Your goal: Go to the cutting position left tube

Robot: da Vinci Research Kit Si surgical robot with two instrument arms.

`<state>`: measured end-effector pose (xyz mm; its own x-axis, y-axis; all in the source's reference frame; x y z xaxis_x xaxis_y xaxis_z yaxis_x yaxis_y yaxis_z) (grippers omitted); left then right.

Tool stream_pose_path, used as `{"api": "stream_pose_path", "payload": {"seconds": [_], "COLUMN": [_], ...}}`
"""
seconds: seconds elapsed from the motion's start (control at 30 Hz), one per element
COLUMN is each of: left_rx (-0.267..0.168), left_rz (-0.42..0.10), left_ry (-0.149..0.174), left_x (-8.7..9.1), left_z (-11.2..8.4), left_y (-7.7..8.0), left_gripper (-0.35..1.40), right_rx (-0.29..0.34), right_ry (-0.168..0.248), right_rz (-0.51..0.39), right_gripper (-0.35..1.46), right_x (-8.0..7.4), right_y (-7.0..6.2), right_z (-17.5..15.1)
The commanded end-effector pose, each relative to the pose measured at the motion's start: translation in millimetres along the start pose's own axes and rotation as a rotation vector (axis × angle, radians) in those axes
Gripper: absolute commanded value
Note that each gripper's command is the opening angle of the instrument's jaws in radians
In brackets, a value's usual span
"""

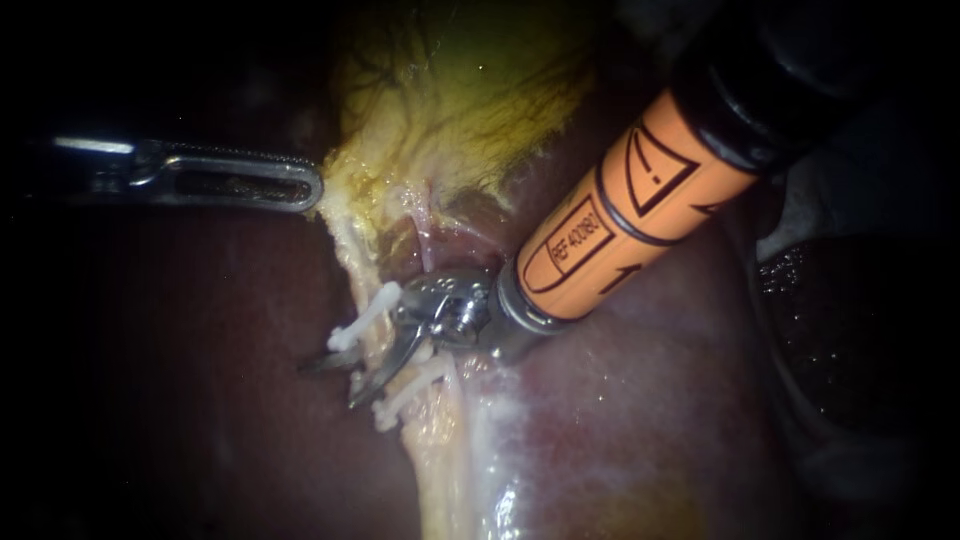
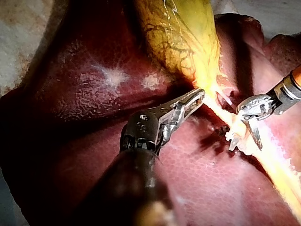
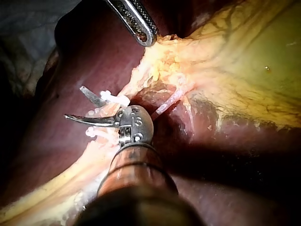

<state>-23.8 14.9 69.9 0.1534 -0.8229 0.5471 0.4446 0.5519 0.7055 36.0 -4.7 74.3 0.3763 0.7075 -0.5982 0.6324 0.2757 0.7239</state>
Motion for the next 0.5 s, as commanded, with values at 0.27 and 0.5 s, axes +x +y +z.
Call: {"api": "stream_pose_path", "payload": {"seconds": [0.27, 0.5], "left_rx": [0.001, 0.001], "left_rz": [0.0, 0.0], "left_ry": [0.0, 0.0], "left_x": [0.0, 0.0], "left_z": [-0.1, -0.1], "left_y": [0.0, 0.0], "left_gripper": [-0.35, -0.35], "right_rx": [-0.002, -0.002], "right_ry": [0.012, 0.011], "right_rz": [-0.004, -0.01], "right_gripper": [0.86, 0.86], "right_x": [1.3, 1.3], "right_y": [-1.1, -1.1], "right_z": [-0.4, -0.4]}}
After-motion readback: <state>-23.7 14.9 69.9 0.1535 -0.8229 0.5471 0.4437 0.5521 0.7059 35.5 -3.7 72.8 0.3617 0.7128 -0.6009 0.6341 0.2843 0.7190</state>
